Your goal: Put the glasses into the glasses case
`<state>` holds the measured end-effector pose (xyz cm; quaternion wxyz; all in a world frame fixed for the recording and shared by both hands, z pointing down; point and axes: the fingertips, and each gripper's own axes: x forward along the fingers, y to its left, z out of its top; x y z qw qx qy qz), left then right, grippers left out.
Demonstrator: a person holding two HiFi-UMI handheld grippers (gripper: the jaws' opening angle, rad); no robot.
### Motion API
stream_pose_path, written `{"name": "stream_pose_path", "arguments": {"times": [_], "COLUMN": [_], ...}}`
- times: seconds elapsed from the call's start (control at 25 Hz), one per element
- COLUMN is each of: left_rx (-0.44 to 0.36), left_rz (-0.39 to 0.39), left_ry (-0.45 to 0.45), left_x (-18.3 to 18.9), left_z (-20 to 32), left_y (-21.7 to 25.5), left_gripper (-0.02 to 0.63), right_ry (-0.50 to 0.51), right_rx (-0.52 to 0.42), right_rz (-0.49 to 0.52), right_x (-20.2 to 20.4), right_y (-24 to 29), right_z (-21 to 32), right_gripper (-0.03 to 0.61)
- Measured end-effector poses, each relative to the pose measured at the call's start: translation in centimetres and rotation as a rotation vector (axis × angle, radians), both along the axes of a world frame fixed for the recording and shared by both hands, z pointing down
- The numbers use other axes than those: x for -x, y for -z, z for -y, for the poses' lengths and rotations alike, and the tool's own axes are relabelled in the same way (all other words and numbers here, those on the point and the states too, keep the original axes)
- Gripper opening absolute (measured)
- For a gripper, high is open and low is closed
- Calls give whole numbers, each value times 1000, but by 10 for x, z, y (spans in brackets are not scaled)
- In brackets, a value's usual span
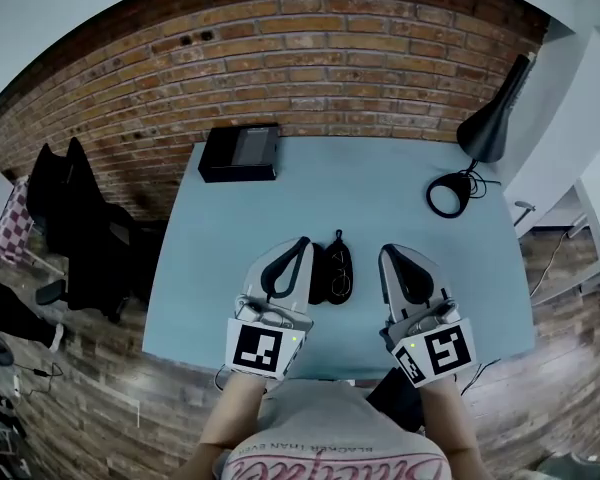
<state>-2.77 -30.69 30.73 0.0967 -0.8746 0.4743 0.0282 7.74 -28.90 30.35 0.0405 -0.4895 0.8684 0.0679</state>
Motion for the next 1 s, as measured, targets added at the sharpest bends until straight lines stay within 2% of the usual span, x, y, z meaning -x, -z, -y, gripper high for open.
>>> {"name": "stream_pose_path", "arguments": {"times": [1.0], "left_rx": [-11], "left_rz": [-9], "left_ry": [-25], "left_x": [0], "left_z": [-9], "left_y": [4], "left_gripper": [5], "right_ry": [-28], "right_rx": [-3], "right_rz": [2], "right_x": [6], "right_y": [4], "right_z": [-8], "right_gripper": [9]}}
